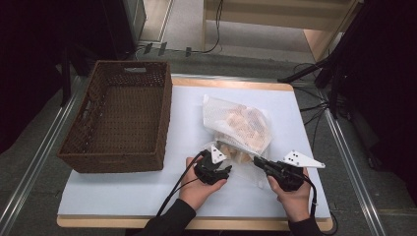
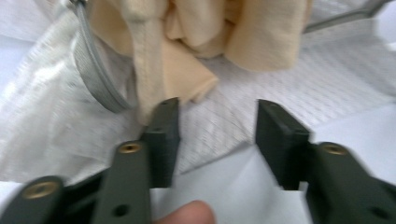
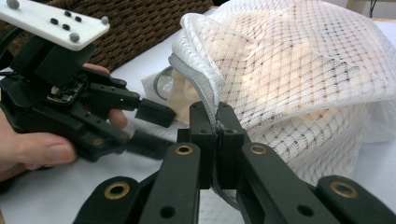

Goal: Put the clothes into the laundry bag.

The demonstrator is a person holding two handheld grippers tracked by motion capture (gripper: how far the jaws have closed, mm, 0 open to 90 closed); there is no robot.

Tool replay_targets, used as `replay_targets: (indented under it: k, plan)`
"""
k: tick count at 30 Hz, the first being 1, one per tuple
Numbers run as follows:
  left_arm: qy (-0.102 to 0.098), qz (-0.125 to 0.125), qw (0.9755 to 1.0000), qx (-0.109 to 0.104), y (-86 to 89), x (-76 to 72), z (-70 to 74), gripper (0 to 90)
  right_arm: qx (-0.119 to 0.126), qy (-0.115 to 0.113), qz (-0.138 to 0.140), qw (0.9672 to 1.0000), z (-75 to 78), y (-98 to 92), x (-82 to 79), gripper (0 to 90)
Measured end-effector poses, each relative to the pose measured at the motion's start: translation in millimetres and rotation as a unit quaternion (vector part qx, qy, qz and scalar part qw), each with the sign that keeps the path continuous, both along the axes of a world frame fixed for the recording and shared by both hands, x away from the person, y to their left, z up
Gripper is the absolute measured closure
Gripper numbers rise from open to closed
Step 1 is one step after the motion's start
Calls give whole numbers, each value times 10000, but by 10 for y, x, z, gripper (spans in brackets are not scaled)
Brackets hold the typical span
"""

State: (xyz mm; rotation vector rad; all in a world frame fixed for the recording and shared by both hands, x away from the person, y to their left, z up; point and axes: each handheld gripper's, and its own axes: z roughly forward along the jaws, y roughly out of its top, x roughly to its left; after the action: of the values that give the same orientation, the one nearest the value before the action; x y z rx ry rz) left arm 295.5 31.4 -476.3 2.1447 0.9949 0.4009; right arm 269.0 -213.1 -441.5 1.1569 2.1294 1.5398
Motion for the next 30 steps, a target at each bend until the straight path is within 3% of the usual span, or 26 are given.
replay_targets:
  k: [6,10,12,16,20,26,30]
  plan:
    - [-217,-282,9991,250,-92,-89,-9,900,10,21,5,10000,-23,-15,10,884]
    - [124,-278,9995,-80,-27,-53,1,900,5,37,5,10000,-20,-17,6,884]
    - [159,-288,9994,-97,-23,-63,3,900,8,31,6,10000,-19,-15,5,884]
    - [362,-610,9973,-188,-27,-204,15,900,6,27,14,10000,-29,-13,9,884]
    - [339,-838,9959,-97,-46,-359,20,900,-25,25,47,10000,-26,-3,-15,884]
    - [412,-1165,9922,-193,-10,-567,14,900,-38,25,88,10000,-26,-3,-49,884]
    - [250,-1046,9930,-493,70,-581,58,900,-63,50,112,9999,-36,9,-55,884]
